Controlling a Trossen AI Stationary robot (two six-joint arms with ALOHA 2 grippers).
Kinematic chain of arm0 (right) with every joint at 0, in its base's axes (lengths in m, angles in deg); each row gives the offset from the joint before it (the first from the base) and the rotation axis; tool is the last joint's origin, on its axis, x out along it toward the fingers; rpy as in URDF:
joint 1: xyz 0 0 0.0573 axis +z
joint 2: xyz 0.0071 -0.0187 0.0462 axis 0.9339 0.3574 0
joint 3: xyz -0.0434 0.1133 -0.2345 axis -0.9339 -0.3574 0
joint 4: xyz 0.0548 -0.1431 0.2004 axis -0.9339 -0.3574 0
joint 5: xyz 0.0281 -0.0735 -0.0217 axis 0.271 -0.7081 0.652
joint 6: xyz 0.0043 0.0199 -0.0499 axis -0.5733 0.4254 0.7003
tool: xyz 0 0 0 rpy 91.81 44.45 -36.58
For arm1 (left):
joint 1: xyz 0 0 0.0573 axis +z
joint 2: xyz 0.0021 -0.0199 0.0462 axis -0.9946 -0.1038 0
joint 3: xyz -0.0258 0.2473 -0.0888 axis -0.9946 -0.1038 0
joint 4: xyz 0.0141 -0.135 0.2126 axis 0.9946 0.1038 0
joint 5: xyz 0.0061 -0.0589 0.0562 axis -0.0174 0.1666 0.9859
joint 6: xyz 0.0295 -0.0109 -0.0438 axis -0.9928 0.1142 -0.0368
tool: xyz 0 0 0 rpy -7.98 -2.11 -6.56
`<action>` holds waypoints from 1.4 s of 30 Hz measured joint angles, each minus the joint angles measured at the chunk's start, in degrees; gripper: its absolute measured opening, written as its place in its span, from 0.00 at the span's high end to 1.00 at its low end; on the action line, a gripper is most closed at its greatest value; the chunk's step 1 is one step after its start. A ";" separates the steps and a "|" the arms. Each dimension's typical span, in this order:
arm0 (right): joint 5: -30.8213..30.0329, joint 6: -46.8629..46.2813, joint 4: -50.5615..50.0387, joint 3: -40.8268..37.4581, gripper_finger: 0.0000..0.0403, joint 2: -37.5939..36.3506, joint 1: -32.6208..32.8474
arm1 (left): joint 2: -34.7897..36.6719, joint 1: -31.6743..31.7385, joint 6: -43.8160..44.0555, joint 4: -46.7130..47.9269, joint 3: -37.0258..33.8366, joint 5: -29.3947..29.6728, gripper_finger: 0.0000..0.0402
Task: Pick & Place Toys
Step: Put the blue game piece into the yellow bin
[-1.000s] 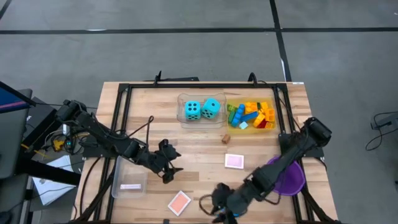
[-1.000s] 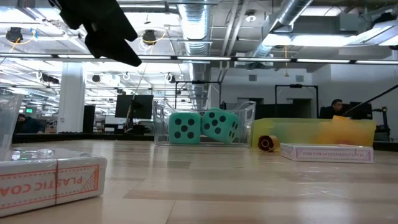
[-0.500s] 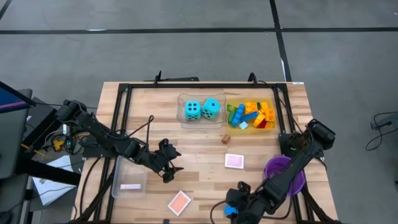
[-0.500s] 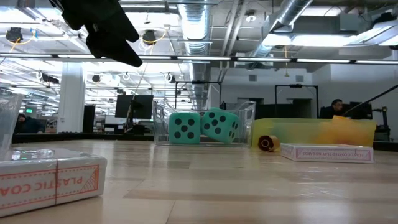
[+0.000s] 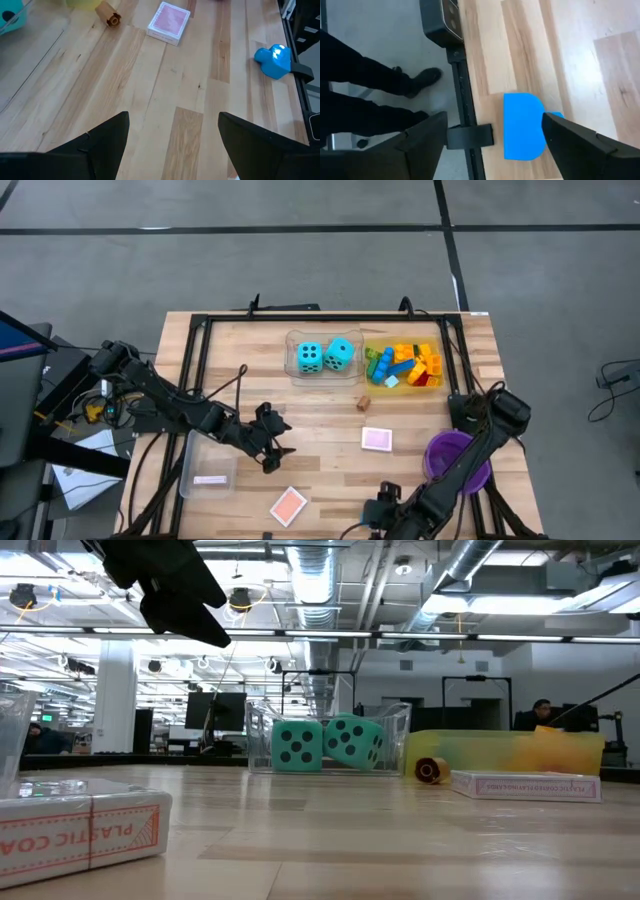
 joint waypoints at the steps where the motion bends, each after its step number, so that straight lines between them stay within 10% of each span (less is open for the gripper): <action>1: -0.05 -0.02 0.18 0.04 0.21 0.26 -0.13 | 0.00 0.00 0.00 0.00 0.00 0.00 0.25; 18: -0.87 -2.30 -4.14 0.02 0.01 3.83 -0.83 | 0.00 0.15 -0.02 0.00 0.00 -1.55 0.25; 42: -0.09 -3.28 -1.25 -2.49 0.01 3.93 -0.96 | 0.00 0.15 -1.31 0.02 0.00 -1.53 0.25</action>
